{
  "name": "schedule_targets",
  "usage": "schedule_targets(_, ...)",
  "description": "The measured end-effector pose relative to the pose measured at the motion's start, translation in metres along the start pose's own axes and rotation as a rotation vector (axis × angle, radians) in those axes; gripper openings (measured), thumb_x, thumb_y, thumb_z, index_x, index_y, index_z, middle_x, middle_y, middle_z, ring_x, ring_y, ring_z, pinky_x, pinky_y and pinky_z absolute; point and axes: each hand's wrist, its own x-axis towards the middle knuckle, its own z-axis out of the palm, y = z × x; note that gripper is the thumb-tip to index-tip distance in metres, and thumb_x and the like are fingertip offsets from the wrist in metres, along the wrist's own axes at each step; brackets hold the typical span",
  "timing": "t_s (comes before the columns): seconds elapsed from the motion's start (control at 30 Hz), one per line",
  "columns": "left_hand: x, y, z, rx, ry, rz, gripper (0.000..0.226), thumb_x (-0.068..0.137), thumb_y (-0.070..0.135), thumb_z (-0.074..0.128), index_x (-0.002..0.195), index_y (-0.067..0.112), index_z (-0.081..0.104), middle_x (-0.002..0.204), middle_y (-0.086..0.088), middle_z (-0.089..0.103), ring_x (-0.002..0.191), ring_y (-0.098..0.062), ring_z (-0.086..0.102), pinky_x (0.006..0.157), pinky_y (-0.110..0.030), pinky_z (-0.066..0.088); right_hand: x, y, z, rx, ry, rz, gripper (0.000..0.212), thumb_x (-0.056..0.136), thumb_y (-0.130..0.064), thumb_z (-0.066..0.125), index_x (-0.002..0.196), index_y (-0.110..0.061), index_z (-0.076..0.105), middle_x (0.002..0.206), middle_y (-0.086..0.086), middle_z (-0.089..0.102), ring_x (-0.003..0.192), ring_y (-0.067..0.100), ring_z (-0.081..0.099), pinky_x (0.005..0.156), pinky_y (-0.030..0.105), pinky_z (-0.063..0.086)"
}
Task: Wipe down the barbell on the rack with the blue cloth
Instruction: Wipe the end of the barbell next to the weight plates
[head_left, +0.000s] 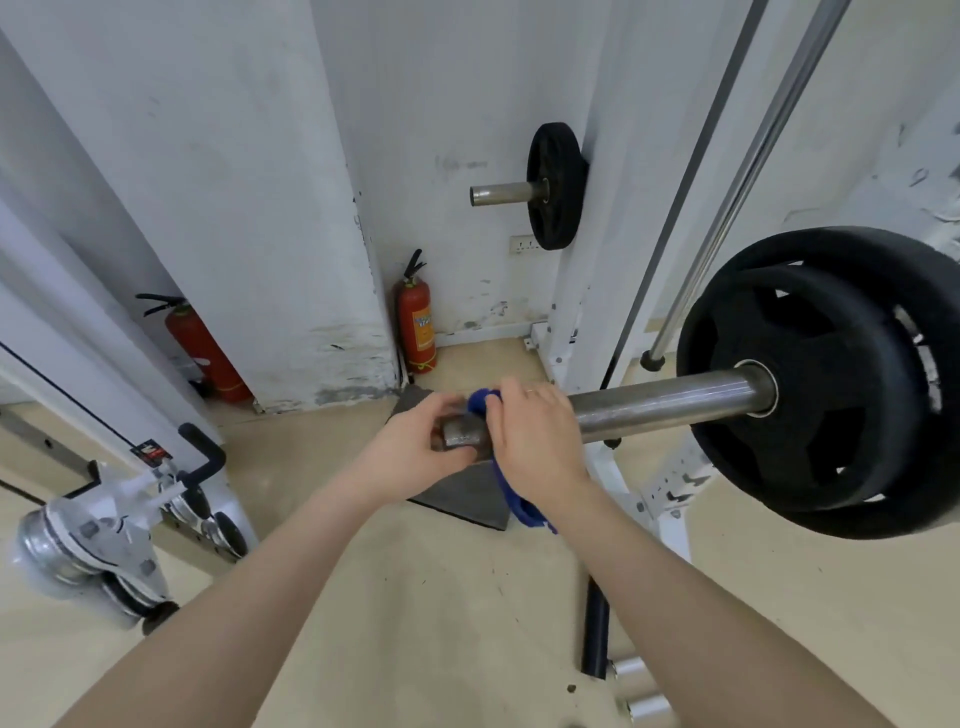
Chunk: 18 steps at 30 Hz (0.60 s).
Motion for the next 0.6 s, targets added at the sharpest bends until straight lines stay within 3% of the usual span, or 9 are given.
schedule_targets(0.07,0.002,-0.006,-0.007,-0.232,-0.061,-0.041,0.049,0.078,0.013,0.07,0.121,0.018,0.047,0.12,0.0,0.06,0.104,-0.015,0.061,0.091,-0.028,0.048,-0.006,-0.022,0.002,-0.018,-0.012,-0.076,0.037,0.097,-0.035,0.026,0.099,-0.012,0.056,0.084,0.007,0.065,0.085,0.027,0.057,0.085,0.034,0.037)
schedule_targets(0.17,-0.001,-0.012,-0.012,-0.289,-0.106,-0.059,0.041,0.081,0.015,0.069,0.117,0.016,0.049,0.12,-0.002,0.059,0.103,-0.012,0.061,0.092,-0.029,0.048,0.0,-0.008,-0.006,-0.065,-0.11,-0.129,0.03,0.097,-0.037,0.035,0.1,-0.014,0.054,0.087,0.006,0.066,0.088,0.026,0.057,0.098,0.035,0.032)
schedule_targets(0.3,-0.004,-0.013,-0.009,-0.188,-0.058,-0.041,0.037,0.085,0.025,0.065,0.118,0.021,0.049,0.113,0.01,0.053,0.1,-0.011,0.06,0.088,-0.025,0.044,0.009,0.021,-0.012,-0.164,0.024,0.19,0.039,0.097,-0.042,0.03,0.09,-0.01,0.051,0.069,0.005,0.061,0.078,0.026,0.059,0.111,0.035,0.021)
schedule_targets(0.4,0.0,-0.018,-0.01,-0.211,-0.05,-0.039,0.029,0.081,0.022,0.069,0.105,0.025,0.053,0.104,0.012,0.057,0.099,-0.013,0.061,0.087,-0.028,0.046,0.001,-0.022,0.003,-0.075,-0.001,0.177,0.036,0.098,-0.039,0.029,0.092,-0.011,0.05,0.076,0.005,0.055,0.082,0.024,0.051,0.096,0.035,0.032)
schedule_targets(0.5,0.003,-0.022,-0.01,-0.248,-0.018,-0.043,0.027,0.076,0.018,0.073,0.087,0.029,0.05,0.098,0.007,0.062,0.102,-0.019,0.061,0.092,-0.039,0.049,-0.009,-0.047,0.008,0.03,-0.021,0.037,0.032,0.1,-0.033,0.03,0.103,-0.011,0.053,0.097,0.007,0.06,0.097,0.023,0.049,0.089,0.029,0.03)
schedule_targets(0.6,0.002,-0.022,-0.009,-0.227,-0.01,-0.013,0.027,0.078,0.022,0.072,0.093,0.025,0.051,0.099,0.009,0.062,0.099,-0.013,0.06,0.091,-0.039,0.049,-0.021,-0.034,-0.003,0.297,0.011,0.123,0.031,0.098,-0.03,0.034,0.105,-0.01,0.057,0.095,0.004,0.062,0.089,0.02,0.052,0.077,0.029,0.038)
